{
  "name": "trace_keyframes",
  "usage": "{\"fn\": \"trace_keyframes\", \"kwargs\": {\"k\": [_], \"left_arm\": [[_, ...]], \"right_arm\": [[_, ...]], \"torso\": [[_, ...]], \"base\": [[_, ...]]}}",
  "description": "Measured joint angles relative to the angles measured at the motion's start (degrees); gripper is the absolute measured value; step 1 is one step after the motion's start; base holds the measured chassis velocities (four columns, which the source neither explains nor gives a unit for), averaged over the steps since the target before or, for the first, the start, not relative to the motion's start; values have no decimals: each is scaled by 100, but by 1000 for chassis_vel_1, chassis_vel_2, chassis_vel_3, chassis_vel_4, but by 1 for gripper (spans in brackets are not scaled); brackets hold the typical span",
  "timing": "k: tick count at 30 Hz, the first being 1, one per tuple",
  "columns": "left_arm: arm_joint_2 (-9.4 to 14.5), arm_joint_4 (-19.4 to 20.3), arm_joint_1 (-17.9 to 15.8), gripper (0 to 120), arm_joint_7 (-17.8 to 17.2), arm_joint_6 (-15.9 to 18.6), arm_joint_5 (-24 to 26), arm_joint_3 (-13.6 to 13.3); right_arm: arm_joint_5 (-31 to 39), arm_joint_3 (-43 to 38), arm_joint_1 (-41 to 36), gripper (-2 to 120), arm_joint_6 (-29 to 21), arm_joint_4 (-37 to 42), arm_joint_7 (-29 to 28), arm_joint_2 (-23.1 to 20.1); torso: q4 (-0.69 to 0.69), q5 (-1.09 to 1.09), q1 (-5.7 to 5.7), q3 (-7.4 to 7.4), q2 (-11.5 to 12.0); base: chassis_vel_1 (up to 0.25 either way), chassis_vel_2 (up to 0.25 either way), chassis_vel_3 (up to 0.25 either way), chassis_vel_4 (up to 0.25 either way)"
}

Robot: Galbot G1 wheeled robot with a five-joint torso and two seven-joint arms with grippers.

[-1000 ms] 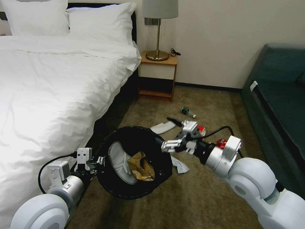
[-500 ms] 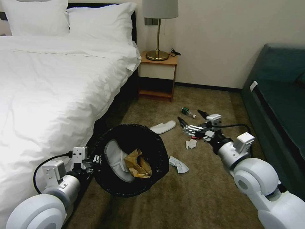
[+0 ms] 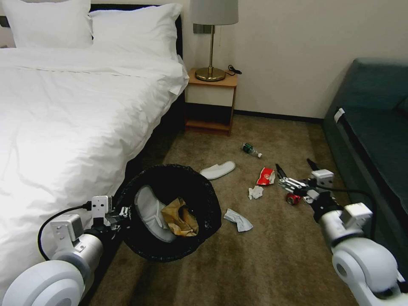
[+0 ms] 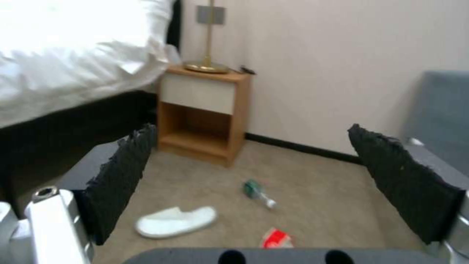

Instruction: Pick up the trash bin, then pick up the garbage on the floor and place it into the trash bin.

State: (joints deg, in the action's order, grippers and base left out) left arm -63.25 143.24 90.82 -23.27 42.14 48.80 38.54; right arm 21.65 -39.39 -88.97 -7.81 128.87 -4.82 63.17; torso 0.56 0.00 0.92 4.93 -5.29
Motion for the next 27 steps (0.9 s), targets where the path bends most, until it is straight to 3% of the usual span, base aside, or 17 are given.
{"fn": "trace_keyframes", "kwargs": {"k": [10, 27], "left_arm": [[-16, 2, -1, 2, 5, 0, -58, 8], [7, 2, -33, 2, 19, 0, -21, 54]], "right_arm": [[-195, -423, -530, 100, 155, 118, 137, 747], [-106, -123, -211, 100, -68, 87, 59, 784]], "torso": [[0, 0, 0, 0, 0], [-1, 0, -1, 0, 0]], "base": [[0, 0, 0, 0], [-25, 21, 23, -23]]}}
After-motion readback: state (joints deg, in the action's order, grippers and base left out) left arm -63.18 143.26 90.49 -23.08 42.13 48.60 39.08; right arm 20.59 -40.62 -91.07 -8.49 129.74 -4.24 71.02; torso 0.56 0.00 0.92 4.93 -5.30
